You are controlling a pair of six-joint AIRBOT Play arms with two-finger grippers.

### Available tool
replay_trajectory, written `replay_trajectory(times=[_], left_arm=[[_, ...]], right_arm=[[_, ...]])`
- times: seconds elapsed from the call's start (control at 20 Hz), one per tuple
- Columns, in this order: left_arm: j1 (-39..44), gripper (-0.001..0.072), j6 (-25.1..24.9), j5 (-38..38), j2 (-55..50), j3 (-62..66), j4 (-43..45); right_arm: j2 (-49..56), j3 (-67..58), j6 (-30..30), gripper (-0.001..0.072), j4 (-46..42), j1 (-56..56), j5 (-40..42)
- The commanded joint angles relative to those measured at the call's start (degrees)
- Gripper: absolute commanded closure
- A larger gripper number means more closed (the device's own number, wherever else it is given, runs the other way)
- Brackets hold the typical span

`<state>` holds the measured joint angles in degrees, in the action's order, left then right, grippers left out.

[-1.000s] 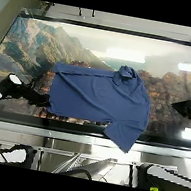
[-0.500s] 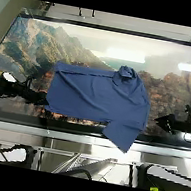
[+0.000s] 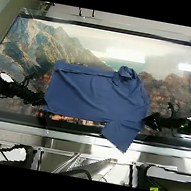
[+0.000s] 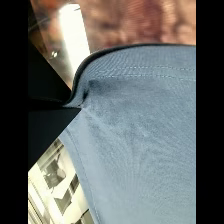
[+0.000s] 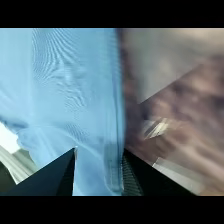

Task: Fold the shirts.

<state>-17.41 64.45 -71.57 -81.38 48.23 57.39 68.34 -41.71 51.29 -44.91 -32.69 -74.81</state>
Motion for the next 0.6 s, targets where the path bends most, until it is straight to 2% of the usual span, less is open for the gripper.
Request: replay_trajectory(times=[0.0, 0.1, 0.15, 0.3, 0.4, 0.55], left_arm=[[-0.07, 0.0693, 0.09, -0.79, 0.04, 0.07, -0.07], [-0.09, 0.0693, 0.11, -1.18, 0.07, 0.09, -0.07], [-0.09, 0.0693, 0.11, -1.84, 0.07, 0.11, -0.07], [-0.13, 0.0693, 0.31, -5.79, 0.09, 1.09, -0.2], [-0.13, 0.0693, 1.16, -10.4, 1.03, 4.24, -1.88], [-0.15, 0.0693, -0.07, -12.61, 8.66, 10.73, -12.48]], right_arm=[[0.96, 0.09, -0.31, 0.036, -0.94, 3.89, 2.45], [0.9, 0.0, -1.01, 0.062, 0.94, 3.85, 2.4], [0.61, 0.0, -1.77, 0.069, 2.12, 3.85, 2.38], [-1.62, -1.36, -2.58, 0.069, 6.58, 3.85, 1.16], [-4.66, -4.81, -4.44, 0.0691, 13.9, 3.72, -2.19], [-12.7, -13.79, -5.66, 0.0691, 25.18, 3.72, -4.83]])
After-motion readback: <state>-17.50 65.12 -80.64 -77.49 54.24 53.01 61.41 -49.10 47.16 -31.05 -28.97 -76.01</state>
